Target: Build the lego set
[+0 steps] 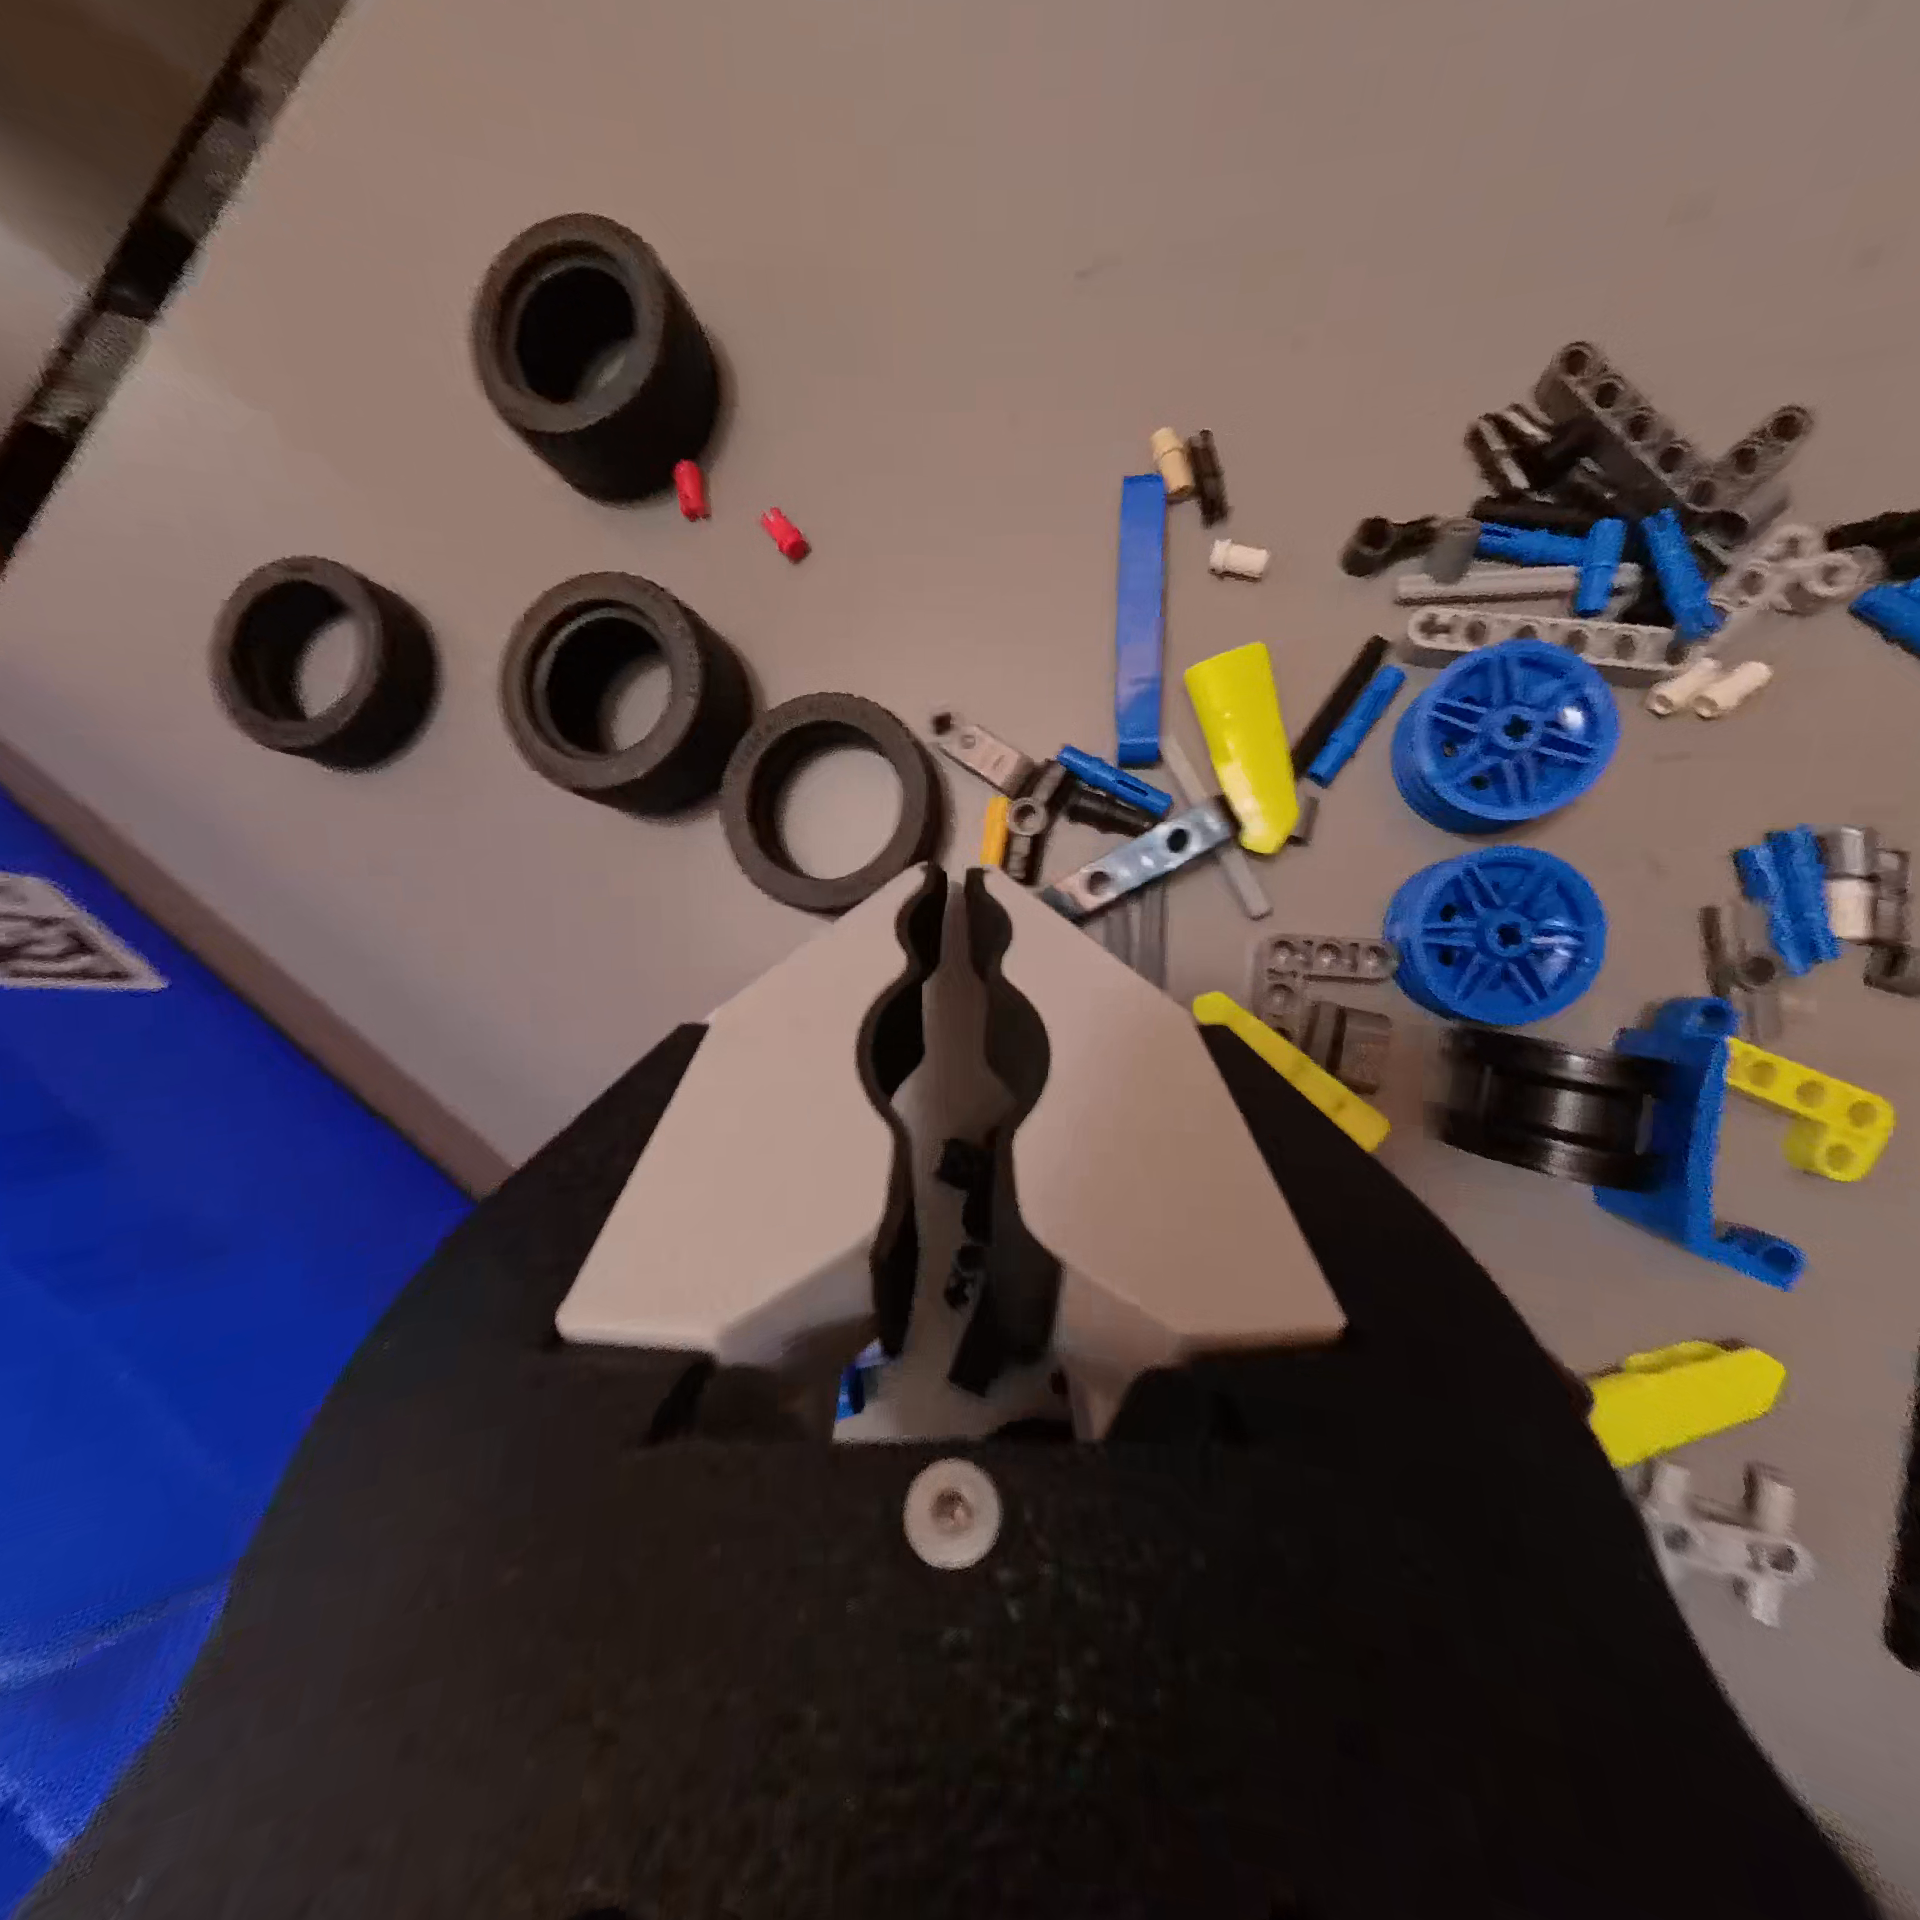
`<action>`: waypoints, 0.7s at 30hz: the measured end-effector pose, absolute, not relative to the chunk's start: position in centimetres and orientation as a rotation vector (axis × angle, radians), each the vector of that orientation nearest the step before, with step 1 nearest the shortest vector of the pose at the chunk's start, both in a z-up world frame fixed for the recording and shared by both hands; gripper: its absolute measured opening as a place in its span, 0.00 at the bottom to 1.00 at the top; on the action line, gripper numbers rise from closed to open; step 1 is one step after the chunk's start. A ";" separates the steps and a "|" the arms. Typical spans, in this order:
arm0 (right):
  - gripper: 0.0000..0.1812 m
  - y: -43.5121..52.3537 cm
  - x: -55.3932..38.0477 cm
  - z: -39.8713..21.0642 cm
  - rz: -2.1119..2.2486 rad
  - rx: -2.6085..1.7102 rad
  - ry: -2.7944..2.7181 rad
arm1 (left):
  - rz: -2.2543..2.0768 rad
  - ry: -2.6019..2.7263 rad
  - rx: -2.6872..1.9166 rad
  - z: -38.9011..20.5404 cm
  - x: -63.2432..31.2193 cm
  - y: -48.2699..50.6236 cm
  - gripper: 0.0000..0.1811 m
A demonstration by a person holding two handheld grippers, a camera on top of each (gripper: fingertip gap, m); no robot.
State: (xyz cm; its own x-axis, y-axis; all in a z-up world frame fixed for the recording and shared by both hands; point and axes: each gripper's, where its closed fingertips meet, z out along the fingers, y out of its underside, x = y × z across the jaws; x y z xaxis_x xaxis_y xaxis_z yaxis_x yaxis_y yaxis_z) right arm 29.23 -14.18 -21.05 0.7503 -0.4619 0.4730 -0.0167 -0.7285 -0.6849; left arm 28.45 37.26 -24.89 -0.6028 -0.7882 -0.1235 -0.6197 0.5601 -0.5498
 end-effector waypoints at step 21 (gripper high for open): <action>0.00 -15.2 29.5 -21.0 -0.864 -2.263 0.372 | -0.611 2.568 -1.047 -25.4 28.2 36.5 0.00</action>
State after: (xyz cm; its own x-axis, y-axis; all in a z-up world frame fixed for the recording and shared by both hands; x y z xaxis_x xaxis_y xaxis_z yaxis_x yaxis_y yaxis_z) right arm 29.55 -15.21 -21.01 0.7390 -0.4730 0.4797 -0.0237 -0.7299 -0.6832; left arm 28.19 36.49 -25.40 -0.6891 -0.7157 -0.1138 -0.5877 0.6438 -0.4900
